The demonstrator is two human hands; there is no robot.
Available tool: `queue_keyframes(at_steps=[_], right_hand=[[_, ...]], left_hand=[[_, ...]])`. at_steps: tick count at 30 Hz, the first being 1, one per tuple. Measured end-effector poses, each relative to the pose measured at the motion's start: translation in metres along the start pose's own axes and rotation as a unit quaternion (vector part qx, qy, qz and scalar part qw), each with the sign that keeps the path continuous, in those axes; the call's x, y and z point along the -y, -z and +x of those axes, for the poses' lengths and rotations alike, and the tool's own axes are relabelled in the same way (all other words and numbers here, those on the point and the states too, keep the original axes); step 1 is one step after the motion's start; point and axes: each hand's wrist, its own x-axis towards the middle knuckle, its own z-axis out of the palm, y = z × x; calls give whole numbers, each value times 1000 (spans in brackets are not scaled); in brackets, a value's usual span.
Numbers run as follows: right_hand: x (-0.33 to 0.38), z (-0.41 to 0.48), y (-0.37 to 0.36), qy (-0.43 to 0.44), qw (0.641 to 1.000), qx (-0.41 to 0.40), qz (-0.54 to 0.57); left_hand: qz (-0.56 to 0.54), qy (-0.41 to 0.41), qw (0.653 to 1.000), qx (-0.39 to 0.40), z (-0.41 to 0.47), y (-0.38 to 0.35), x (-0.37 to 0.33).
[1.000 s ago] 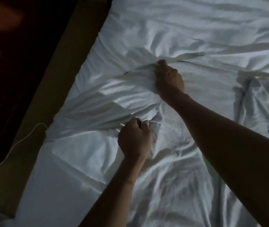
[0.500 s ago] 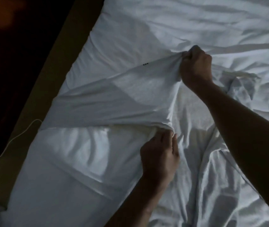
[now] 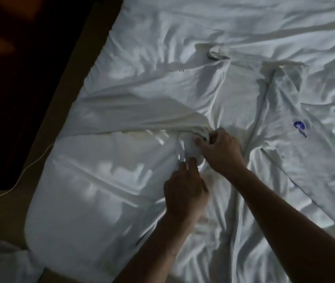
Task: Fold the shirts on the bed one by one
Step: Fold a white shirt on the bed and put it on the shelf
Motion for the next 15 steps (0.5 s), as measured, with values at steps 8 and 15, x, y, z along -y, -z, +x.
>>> queue_keyframes(at_steps=[8, 15], right_hand=[[-4, -36, -8, -41, 999, -11, 24], [1, -98, -32, -48, 997, 57, -35]], left_hand=[[94, 58, 990, 86, -73, 31, 50], [104, -35, 993, 52, -115, 42, 80]])
